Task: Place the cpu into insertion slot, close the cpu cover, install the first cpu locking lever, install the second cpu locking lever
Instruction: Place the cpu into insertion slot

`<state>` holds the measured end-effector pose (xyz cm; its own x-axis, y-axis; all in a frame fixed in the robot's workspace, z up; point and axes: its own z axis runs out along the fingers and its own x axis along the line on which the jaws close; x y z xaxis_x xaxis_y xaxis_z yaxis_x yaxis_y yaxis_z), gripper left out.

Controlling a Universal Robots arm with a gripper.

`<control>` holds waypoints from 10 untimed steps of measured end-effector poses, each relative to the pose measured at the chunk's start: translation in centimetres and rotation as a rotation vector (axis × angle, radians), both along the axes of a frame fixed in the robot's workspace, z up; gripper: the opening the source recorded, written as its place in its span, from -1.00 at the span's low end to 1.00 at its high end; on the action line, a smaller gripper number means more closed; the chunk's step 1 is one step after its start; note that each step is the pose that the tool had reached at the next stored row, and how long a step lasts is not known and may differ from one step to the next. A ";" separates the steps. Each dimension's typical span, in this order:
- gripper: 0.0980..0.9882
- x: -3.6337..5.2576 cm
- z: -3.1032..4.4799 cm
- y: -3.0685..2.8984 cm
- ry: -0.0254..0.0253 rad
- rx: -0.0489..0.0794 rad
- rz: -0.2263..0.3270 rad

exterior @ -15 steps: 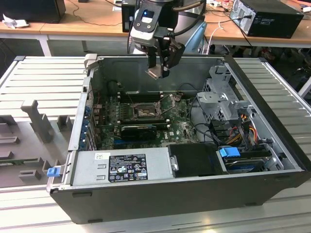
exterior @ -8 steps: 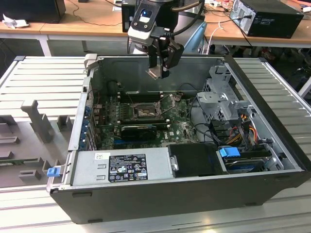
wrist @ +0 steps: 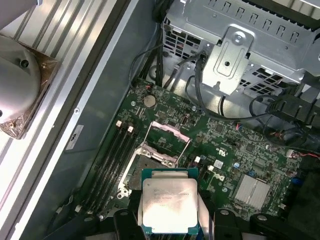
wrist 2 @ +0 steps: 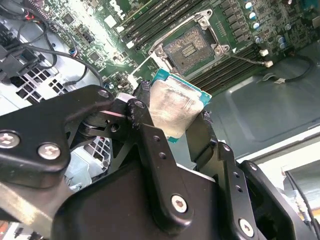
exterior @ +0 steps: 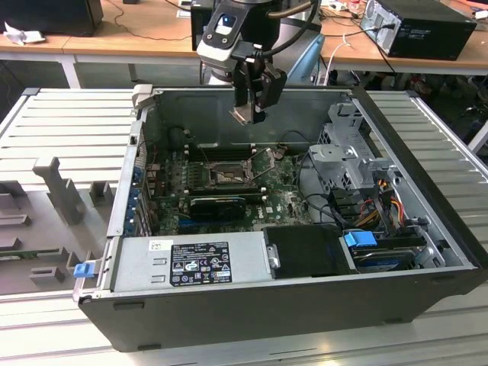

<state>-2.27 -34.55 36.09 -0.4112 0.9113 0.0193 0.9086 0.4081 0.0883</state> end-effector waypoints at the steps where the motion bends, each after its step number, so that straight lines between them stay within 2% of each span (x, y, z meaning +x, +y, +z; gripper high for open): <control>1: -0.03 0.00 0.00 0.00 0.0000 0.000 -0.008; 10: -0.03 0.00 -0.01 0.00 0.0000 0.000 -0.091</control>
<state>-2.27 -34.55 36.08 -0.3271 0.9448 0.0192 0.9418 0.3242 0.0883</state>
